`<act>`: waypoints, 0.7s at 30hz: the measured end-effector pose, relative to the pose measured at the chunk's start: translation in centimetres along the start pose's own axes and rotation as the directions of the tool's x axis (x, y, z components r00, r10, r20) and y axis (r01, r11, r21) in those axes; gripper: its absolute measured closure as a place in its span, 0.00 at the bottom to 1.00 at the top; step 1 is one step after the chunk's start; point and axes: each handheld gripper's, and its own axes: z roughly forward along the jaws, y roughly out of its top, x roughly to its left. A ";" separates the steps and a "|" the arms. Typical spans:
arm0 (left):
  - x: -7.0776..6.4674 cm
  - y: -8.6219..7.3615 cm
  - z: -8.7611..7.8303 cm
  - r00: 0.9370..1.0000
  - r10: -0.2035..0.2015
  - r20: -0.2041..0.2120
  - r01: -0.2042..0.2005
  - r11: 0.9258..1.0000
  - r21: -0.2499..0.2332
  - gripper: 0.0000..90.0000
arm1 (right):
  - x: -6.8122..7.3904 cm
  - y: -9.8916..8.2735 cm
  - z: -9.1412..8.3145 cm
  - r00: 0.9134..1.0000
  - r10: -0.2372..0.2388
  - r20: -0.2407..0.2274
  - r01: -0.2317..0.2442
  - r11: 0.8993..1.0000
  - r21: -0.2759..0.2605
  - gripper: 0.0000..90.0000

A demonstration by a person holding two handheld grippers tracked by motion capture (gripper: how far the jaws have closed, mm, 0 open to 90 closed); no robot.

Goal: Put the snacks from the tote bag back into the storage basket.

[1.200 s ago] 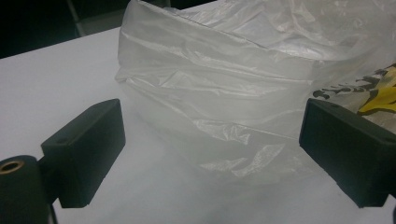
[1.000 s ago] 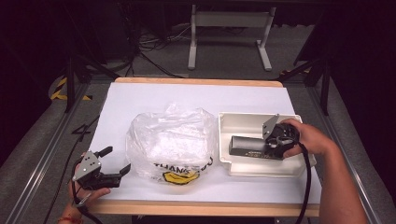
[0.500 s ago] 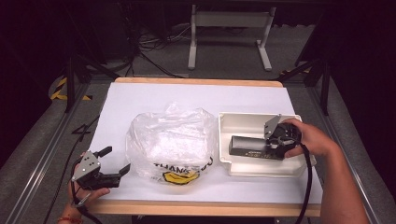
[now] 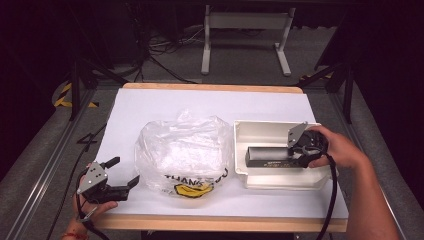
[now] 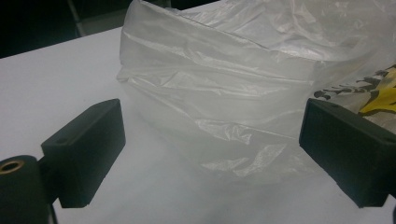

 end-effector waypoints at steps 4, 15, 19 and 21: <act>0.0 0.0 0.0 1.000 0.002 0.001 -0.002 1.000 0.006 0.09 | 0.3 -0.2 -0.5 1.000 0.004 0.001 -0.004 0.999 -0.041 0.41; 0.1 0.0 -0.1 1.000 -0.001 0.001 0.001 1.000 -0.003 0.09 | 1.5 -0.1 -2.2 0.999 -0.009 0.045 0.014 0.992 -0.129 0.42; 0.1 0.0 0.0 1.000 -0.002 -0.001 0.002 1.000 -0.004 0.09 | 1.7 -0.5 -2.7 0.996 0.030 0.086 -0.014 0.984 -0.179 0.38; 0.1 0.0 -0.1 1.000 -0.002 0.000 0.002 1.000 -0.003 0.09 | 1.9 -0.7 -3.0 0.991 0.061 0.117 -0.037 0.979 -0.200 0.37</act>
